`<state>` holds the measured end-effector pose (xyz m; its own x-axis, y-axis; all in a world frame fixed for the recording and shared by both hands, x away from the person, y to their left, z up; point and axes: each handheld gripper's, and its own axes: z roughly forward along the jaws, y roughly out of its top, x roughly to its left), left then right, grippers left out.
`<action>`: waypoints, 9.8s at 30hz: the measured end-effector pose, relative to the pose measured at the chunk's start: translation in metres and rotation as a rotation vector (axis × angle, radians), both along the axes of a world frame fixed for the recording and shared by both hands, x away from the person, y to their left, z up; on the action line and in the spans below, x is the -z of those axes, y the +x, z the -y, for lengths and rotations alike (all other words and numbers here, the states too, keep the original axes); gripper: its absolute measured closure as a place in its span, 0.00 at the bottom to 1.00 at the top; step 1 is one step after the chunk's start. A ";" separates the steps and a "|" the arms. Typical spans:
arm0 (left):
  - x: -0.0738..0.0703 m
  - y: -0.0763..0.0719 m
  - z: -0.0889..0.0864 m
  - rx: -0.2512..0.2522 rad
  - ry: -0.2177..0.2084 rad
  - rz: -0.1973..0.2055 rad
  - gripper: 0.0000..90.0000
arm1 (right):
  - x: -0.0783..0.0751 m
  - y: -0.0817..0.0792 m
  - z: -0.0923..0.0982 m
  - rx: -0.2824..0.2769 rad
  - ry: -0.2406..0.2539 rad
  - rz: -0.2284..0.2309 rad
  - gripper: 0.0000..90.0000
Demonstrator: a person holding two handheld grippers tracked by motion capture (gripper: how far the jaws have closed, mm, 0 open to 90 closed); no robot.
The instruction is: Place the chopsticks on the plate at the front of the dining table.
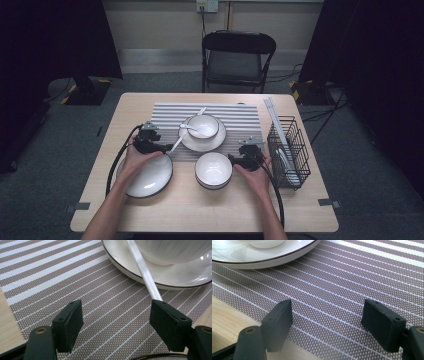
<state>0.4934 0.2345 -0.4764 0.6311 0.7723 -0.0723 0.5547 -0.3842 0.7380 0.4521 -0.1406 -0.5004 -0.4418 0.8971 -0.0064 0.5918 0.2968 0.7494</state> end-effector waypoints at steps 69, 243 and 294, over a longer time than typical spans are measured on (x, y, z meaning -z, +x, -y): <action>0.000 -0.008 0.023 0.080 0.021 -0.014 0.26 | 0.000 0.000 0.000 0.002 0.002 0.000 0.27; -0.003 -0.019 0.028 0.114 -0.028 -0.019 0.19 | 0.000 0.000 0.000 0.008 0.007 0.001 0.27; 0.001 -0.016 0.039 0.081 0.019 0.005 0.22 | 0.000 0.000 0.001 0.008 0.012 -0.002 0.27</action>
<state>0.4774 0.1959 -0.4770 0.6919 0.7198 -0.0555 0.5179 -0.4413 0.7328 0.4520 -0.1416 -0.5003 -0.4343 0.9008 0.0053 0.5957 0.2828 0.7518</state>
